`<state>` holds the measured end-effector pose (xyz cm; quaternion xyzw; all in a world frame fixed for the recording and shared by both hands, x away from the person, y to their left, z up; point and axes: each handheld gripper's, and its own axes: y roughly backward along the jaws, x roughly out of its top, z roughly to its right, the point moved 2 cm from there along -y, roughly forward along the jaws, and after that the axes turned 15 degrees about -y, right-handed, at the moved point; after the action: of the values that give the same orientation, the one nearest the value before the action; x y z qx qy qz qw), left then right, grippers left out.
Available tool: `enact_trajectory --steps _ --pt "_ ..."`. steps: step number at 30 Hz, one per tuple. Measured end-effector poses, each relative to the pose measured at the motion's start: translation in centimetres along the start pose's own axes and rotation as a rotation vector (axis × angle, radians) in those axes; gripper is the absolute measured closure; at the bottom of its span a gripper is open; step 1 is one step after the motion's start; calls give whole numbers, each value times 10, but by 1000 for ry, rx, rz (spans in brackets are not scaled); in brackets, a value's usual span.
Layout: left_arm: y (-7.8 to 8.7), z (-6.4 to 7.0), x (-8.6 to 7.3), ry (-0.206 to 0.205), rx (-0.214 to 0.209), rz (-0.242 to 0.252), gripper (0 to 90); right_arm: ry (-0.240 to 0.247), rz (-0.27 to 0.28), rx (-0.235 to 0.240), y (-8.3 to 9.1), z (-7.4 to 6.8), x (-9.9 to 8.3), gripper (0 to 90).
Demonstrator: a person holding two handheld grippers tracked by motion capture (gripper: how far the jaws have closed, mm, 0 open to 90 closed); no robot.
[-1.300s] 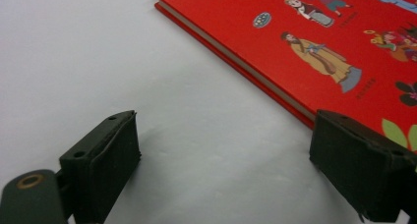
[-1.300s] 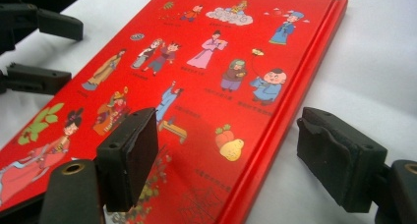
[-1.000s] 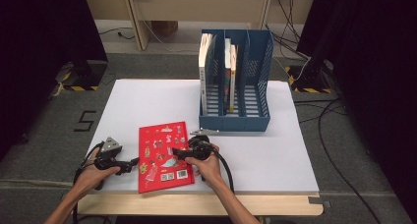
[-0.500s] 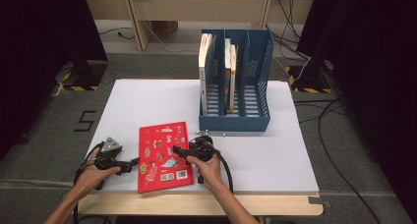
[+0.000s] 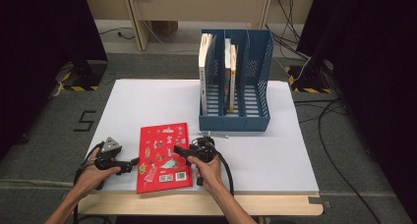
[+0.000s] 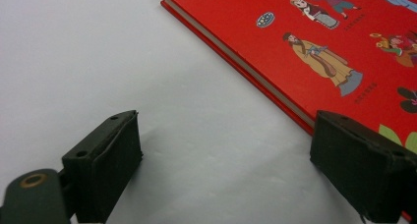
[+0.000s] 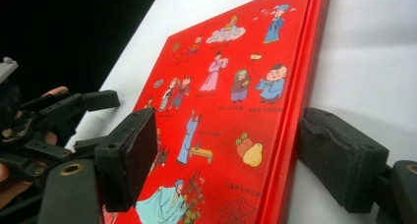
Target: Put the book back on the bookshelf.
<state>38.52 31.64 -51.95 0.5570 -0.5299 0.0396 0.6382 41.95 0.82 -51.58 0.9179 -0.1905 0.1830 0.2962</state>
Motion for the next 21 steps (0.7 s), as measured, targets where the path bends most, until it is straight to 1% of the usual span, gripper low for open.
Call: enact_trajectory --steps 1,2,4,5,9,10,12,14,15,16,21 --pt "0 0 0 0 0 0 104 -4 -2 -2 0 -1 -1 241" --pt "0 0 0 0 -1 0 104 4 -5 -1 0 0 0 241" --pt "0 0 0 0 0 0 105 -17 -13 15 1 1 1 242" --pt "0 0 0 0 1 1 104 -38 -19 24 2 2 1 244" --pt "0 0 0 2 0 2 103 -58 -24 37 4 2 0 243" --pt "0 0 0 2 0 2 103 -80 -28 47 5 2 0 243" --pt "0 0 0 4 -2 2 103 -74 -32 59 5 4 0 251" --pt "0 0 0 3 -1 2 104 -96 -40 75 6 6 1 259" --pt "0 0 0 2 -1 1 104 -84 -43 90 7 6 4 266" --pt "0 0 0 3 -1 1 104 -85 -47 103 7 7 6 266" --pt "0 0 0 5 -2 1 104 -83 -51 131 9 6 9 289"
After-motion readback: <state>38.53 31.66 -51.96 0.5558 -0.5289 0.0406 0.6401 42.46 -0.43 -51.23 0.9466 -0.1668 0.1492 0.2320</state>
